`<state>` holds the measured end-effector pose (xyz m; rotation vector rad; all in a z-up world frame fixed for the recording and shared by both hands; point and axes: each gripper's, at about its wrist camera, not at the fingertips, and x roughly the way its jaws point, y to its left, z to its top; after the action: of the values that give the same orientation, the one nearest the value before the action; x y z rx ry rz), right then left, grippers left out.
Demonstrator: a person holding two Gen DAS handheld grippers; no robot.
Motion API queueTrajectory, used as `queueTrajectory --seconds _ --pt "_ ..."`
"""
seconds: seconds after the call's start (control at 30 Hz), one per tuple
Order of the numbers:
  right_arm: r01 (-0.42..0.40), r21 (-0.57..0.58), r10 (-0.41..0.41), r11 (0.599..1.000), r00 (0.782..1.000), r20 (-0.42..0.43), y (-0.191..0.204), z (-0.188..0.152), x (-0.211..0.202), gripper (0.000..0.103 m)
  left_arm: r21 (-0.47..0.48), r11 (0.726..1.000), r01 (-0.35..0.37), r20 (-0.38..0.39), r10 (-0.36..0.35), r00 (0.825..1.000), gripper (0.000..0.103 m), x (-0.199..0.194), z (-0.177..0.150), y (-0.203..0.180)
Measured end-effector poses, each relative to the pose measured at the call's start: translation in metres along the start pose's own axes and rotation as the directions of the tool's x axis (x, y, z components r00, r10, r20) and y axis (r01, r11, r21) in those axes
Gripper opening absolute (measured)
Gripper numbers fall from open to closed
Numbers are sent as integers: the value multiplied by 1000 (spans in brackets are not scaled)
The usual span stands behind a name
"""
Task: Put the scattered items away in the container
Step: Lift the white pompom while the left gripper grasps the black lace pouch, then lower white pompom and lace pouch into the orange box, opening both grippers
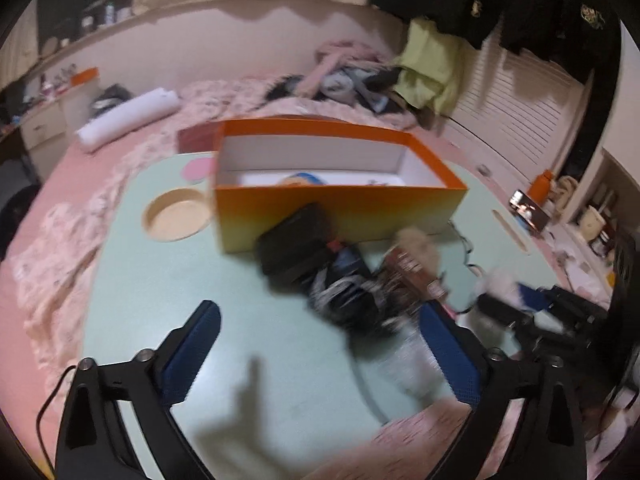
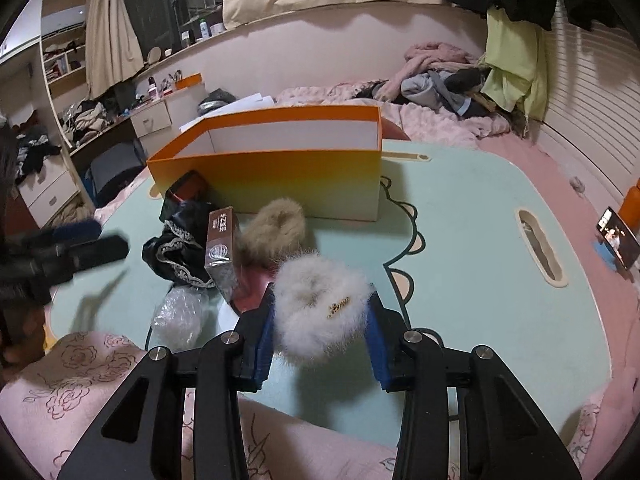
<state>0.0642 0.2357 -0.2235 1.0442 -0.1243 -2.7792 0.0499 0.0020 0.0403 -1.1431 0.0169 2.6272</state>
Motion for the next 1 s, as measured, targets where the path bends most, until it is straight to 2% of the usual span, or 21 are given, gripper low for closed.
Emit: queueTrajectory --seconds 0.07,0.13,0.2,0.3,0.37,0.53,0.67,0.83,1.0 --pt "0 2 0 1000 1000 3 0 0 0 41 26 1000 -15 -41 17 999 79 15 6 -9" --pt "0 3 0 1000 1000 4 -2 0 1 41 39 999 -1 -83 4 997 70 31 9 -14" --pt "-1 5 1 1000 1000 2 -2 -1 2 41 26 999 32 -122 -29 992 46 42 9 -13" --pt "-5 9 5 1000 1000 0 -4 -2 2 41 -16 997 81 -126 -82 989 34 46 9 -4" --pt "-6 12 6 1000 1000 0 -4 -3 2 41 -24 994 110 -107 -112 988 32 39 7 -1" --pt "-2 15 2 1000 1000 9 -6 -3 -1 41 30 987 157 -65 -155 986 31 6 -6 -3" --pt "-7 21 6 1000 1000 17 -8 -1 -4 41 22 993 112 18 -113 993 31 -22 -10 7" --pt "-21 49 19 999 999 28 -13 8 -6 41 -10 995 103 121 -101 988 31 -48 6 27" --pt "-22 54 18 998 997 72 -15 30 -12 41 -1 994 107 168 -106 980 31 -57 32 31"
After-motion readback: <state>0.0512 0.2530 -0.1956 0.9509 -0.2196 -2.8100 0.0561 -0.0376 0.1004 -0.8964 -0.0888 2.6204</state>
